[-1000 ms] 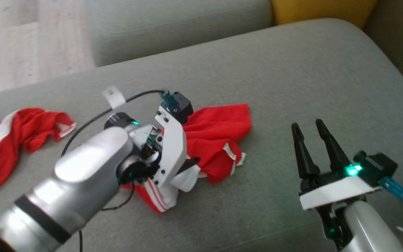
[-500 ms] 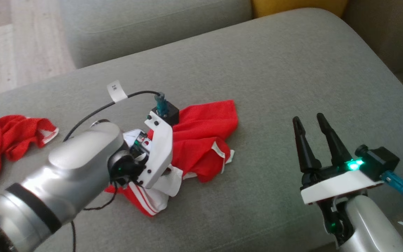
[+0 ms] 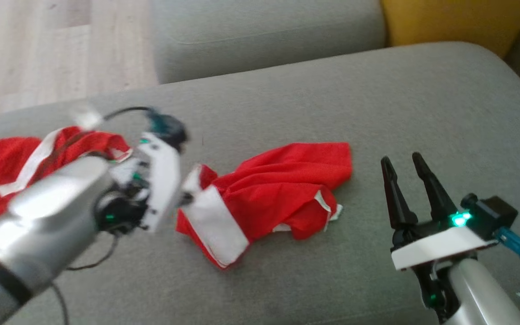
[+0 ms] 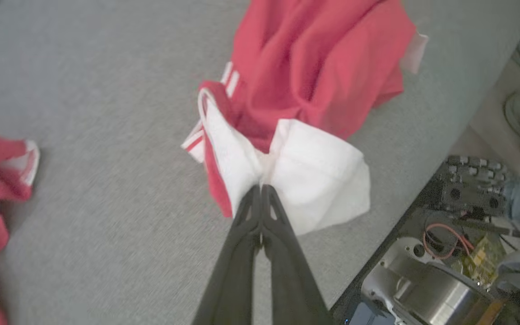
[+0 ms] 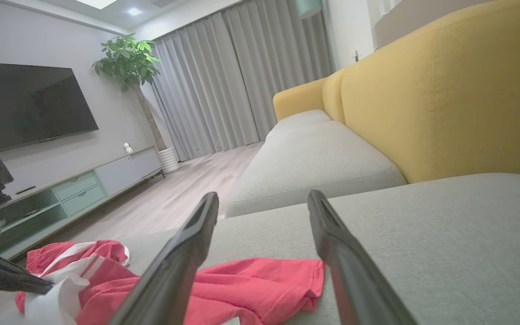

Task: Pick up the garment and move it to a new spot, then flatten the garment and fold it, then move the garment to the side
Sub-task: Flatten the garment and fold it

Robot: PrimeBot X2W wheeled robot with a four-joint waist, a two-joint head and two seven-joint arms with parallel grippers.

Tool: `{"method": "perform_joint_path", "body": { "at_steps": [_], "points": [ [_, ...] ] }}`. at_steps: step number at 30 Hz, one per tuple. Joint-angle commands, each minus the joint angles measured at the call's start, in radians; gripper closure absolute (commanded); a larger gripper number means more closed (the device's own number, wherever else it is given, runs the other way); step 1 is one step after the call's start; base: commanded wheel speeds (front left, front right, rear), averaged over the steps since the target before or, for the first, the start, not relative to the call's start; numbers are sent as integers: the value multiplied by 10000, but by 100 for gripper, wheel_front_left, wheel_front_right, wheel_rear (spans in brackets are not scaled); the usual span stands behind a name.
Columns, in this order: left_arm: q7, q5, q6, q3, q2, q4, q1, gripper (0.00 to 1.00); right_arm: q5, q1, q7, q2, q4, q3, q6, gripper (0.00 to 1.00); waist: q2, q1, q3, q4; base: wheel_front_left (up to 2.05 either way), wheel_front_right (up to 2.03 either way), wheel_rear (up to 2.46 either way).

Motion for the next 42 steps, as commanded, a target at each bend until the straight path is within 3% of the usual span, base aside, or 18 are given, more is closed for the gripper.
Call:
{"method": "perform_joint_path", "body": {
  "at_steps": [1,8,16,17,18,22,29,34,38,42],
  "points": [
    [-480,-270,12,644,714,4,-315,100,-56,-75,-109,-103,-352,161,77,0,0,0,-105,329,0,0,0],
    [-1646,-633,12,746,1721,734,775,100,-76,125,-109,-173,-375,46,77,0,0,0,-47,769,0,0,0],
    [-2880,-1019,40,852,1759,2175,2136,100,-40,199,-109,-395,-393,-40,77,0,0,0,2,1006,0,0,0],
    [-2950,-1086,37,854,1722,2253,2272,65,-38,215,-109,-418,-390,-63,77,0,0,0,-1,1024,0,0,0],
    [-3043,-1128,36,862,1679,2309,2375,0,-32,242,-109,-437,-381,-96,77,0,0,0,-7,1050,0,0,0],
    [-3965,-445,218,839,1689,2335,2208,0,-21,413,-109,-479,-314,-203,77,0,0,0,-86,1200,0,0,0],
    [-6902,475,1541,1618,1513,914,1792,0,-31,595,-109,-499,-300,-430,77,0,0,0,-209,1408,0,0,0],
    [-8884,637,3054,2420,1215,-379,2351,0,114,477,-105,-545,19,-437,77,0,0,0,-182,1478,0,0,0],
    [-9349,1376,4450,3536,693,-1662,3192,0,309,-1,226,-647,569,-314,77,0,0,0,-31,1677,0,0,0],
    [-9361,3485,5455,5563,-261,-3342,4941,0,680,-487,722,-744,1224,-546,77,0,0,0,109,2019,0,0,0]
  ]
}}
